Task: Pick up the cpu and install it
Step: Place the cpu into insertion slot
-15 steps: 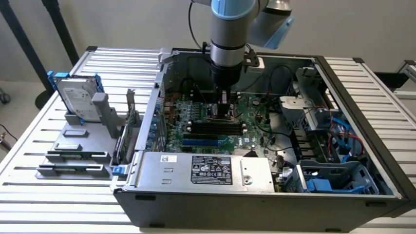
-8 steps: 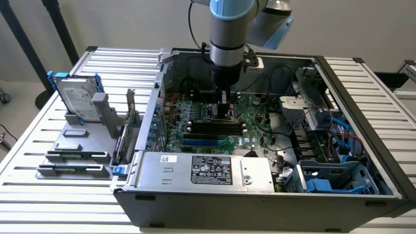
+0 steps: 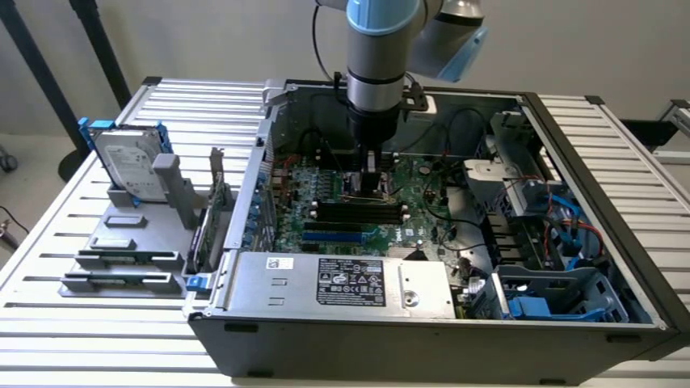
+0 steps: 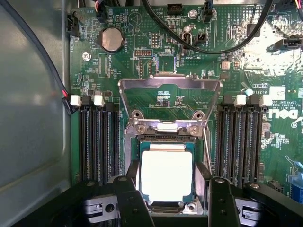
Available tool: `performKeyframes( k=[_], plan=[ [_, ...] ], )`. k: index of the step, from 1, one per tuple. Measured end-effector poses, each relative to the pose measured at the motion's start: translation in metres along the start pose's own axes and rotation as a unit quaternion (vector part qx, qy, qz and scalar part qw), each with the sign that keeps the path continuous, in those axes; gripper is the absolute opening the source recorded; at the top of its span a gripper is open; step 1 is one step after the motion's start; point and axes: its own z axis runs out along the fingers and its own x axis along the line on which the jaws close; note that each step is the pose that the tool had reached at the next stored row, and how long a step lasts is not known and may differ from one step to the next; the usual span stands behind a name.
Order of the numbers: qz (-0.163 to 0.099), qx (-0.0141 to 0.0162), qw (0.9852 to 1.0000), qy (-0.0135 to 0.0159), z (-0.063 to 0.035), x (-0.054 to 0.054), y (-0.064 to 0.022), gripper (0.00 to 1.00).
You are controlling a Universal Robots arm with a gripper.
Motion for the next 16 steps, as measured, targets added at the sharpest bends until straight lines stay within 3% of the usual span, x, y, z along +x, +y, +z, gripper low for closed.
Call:
performKeyframes(
  k=[16],
  plan=[
    [0.0,0.0,1.0,-0.0008,0.0035,-0.0002,-0.0001,0.55]
  ],
)
